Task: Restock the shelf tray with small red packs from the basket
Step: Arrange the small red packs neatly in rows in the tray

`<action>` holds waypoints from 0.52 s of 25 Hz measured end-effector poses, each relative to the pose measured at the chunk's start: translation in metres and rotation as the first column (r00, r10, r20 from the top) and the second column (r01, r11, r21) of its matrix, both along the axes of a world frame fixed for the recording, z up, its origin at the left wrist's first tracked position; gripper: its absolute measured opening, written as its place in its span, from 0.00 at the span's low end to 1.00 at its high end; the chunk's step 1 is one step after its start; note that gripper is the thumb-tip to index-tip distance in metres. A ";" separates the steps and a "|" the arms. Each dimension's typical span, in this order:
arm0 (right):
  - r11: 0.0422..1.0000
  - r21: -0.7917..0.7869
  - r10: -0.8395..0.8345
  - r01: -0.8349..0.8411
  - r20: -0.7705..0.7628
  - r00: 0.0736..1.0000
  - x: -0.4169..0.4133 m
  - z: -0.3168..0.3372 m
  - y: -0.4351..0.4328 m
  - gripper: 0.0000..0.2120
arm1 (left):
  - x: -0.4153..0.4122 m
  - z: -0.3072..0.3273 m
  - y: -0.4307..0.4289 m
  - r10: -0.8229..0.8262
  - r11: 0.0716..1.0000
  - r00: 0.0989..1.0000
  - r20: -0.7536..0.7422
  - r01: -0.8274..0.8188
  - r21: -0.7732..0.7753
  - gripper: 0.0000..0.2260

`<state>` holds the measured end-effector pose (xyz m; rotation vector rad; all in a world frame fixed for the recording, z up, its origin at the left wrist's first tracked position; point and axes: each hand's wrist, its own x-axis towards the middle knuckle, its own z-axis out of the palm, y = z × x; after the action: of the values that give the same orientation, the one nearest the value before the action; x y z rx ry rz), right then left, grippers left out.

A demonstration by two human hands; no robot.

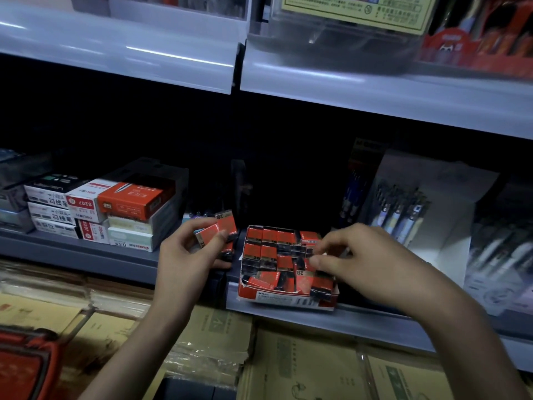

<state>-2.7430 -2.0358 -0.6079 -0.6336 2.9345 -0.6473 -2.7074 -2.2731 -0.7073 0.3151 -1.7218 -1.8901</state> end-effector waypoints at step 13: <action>0.998 0.049 -0.034 0.030 0.096 0.995 0.018 0.008 -0.001 0.17 | -0.005 -0.005 0.000 0.027 0.999 1.000 -0.013 -0.028 -0.046 0.08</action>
<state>-2.7253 -2.0368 -0.5998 -0.5359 2.8668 -0.5920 -2.7125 -2.2734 -0.7124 0.3071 -1.7411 -1.8264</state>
